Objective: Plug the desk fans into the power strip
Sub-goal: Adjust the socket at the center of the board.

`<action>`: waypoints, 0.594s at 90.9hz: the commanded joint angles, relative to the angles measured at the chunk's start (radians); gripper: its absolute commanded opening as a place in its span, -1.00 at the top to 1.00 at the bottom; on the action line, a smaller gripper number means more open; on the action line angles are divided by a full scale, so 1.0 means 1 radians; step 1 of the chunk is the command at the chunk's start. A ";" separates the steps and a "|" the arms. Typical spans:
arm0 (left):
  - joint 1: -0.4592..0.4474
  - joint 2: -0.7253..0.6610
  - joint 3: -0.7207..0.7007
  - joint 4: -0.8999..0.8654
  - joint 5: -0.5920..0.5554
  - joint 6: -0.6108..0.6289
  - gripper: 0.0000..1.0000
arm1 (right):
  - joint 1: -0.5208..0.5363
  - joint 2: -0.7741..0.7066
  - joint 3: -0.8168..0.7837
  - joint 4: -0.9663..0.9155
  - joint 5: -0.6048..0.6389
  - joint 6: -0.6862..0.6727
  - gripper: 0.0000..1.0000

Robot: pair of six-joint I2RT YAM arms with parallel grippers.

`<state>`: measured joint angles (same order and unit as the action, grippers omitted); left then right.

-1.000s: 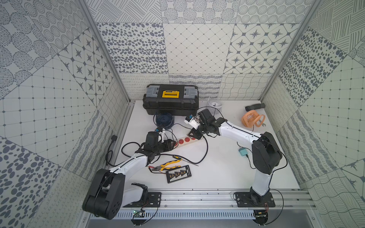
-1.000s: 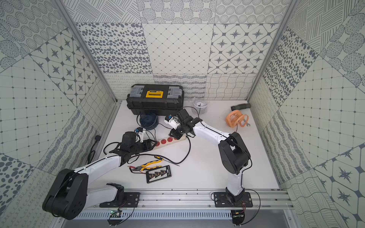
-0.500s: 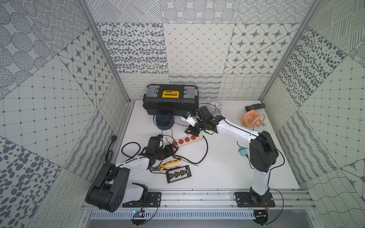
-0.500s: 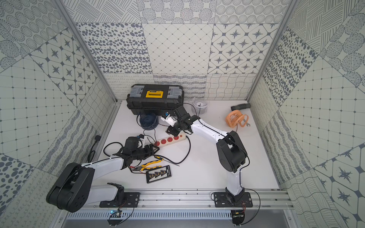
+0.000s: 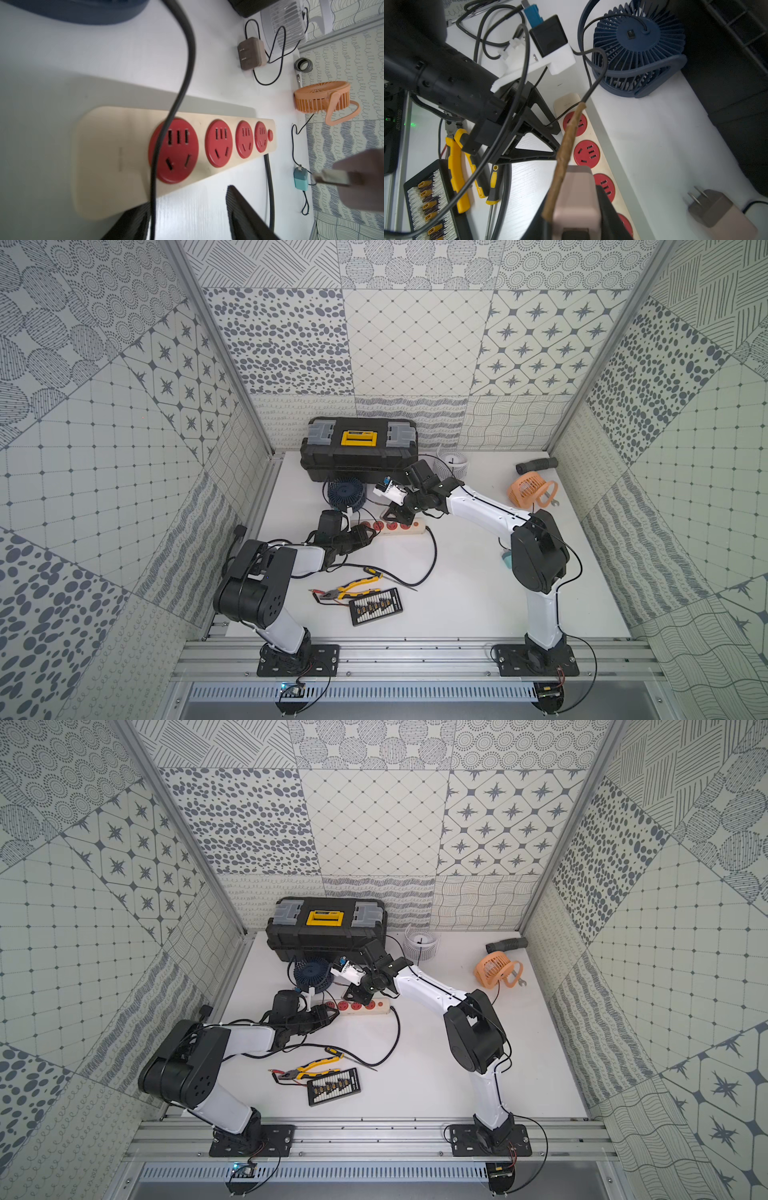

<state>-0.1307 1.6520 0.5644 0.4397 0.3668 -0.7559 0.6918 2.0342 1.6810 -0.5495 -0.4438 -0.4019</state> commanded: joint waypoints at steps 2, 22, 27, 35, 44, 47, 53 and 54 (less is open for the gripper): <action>0.057 -0.022 -0.020 0.064 -0.070 0.057 -0.25 | 0.016 0.049 0.073 -0.020 -0.007 -0.069 0.86; 0.102 -0.082 0.002 -0.027 -0.088 0.119 -0.25 | 0.020 0.147 0.208 -0.057 -0.009 -0.106 0.86; 0.104 -0.074 0.020 -0.041 -0.079 0.128 -0.22 | 0.023 0.173 0.244 -0.070 -0.011 -0.120 0.87; 0.107 -0.045 0.044 -0.038 -0.065 0.131 -0.14 | 0.025 0.213 0.293 -0.091 -0.025 -0.140 0.87; 0.115 -0.007 0.078 -0.043 -0.059 0.134 -0.01 | 0.027 0.254 0.343 -0.111 -0.042 -0.154 0.87; 0.117 0.004 0.091 -0.045 -0.058 0.138 0.03 | 0.028 0.266 0.359 -0.121 -0.048 -0.157 0.87; 0.124 0.025 0.114 -0.051 -0.063 0.147 0.06 | 0.031 0.291 0.393 -0.135 -0.059 -0.164 0.87; 0.124 0.029 0.119 -0.055 -0.064 0.149 0.07 | 0.032 0.294 0.398 -0.139 -0.060 -0.166 0.86</action>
<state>-0.0223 1.6375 0.6258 0.4053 0.3126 -0.6655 0.7124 2.2902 2.0102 -0.6632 -0.4641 -0.5343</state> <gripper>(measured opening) 0.481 0.309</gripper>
